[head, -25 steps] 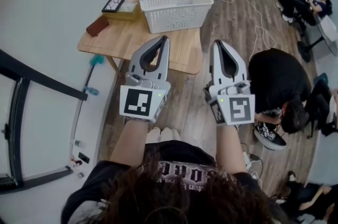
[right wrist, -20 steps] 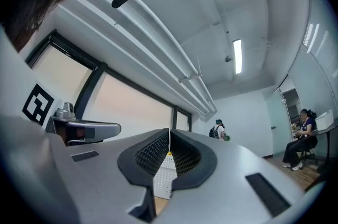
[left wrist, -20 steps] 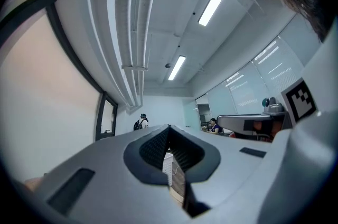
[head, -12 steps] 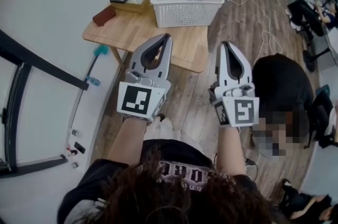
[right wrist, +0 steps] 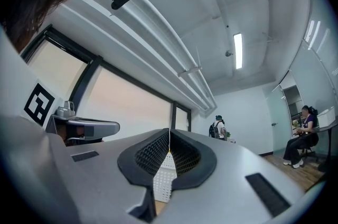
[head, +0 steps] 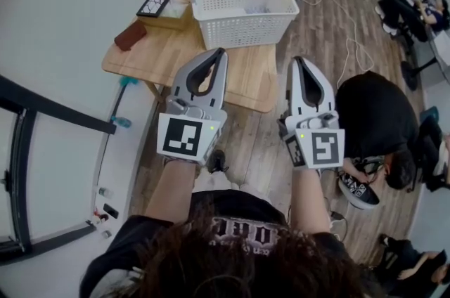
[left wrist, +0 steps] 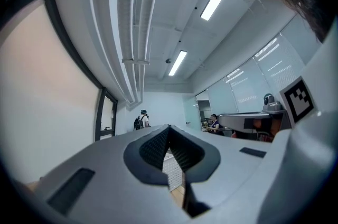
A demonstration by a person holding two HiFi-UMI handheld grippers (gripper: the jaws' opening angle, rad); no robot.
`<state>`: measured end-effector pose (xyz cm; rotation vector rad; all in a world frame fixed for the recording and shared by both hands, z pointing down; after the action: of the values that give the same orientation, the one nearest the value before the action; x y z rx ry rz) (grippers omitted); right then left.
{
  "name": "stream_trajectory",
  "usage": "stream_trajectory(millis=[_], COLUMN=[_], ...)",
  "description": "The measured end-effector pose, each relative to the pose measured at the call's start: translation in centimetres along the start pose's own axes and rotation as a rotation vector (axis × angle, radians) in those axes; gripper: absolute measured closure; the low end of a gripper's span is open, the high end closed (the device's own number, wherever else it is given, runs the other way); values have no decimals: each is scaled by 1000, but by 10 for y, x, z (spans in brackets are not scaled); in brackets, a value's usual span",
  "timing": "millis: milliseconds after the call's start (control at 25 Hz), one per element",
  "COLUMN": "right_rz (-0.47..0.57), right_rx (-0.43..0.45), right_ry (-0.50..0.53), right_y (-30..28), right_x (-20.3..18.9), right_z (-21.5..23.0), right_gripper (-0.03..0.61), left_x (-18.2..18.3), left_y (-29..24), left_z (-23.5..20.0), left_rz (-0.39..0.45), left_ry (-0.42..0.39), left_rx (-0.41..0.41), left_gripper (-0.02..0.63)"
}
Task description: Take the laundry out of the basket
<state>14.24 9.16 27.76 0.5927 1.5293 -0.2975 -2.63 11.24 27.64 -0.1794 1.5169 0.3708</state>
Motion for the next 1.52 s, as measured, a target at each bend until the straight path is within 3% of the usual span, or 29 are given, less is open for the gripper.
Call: stream_trajectory(millis=[600, 1040, 1520], right_rz=[-19, -20, -18], right_rx=[-60, -108, -64], right_ry=[51, 63, 40], right_y=[-97, -135, -179], right_x=[-10, -14, -30], right_z=[15, 27, 77], right_gripper=[551, 551, 551], left_x=[-10, -12, -19], left_y=[-84, -126, -187], left_z=[-76, -94, -98], left_rz=[7, 10, 6], left_ry=[34, 34, 9], left_rx=[-75, -148, -107], left_gripper=[614, 614, 614])
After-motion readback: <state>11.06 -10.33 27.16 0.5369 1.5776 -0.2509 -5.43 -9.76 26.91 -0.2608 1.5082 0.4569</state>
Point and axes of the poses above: the fingertips, and each gripper's own axes: y backward along the fingers, z to its right, x out of its top, the point moved 4 cm from there along y, backward along the fingers, and after that the axes turned 4 degrees about -z, right-handed, at the moved point
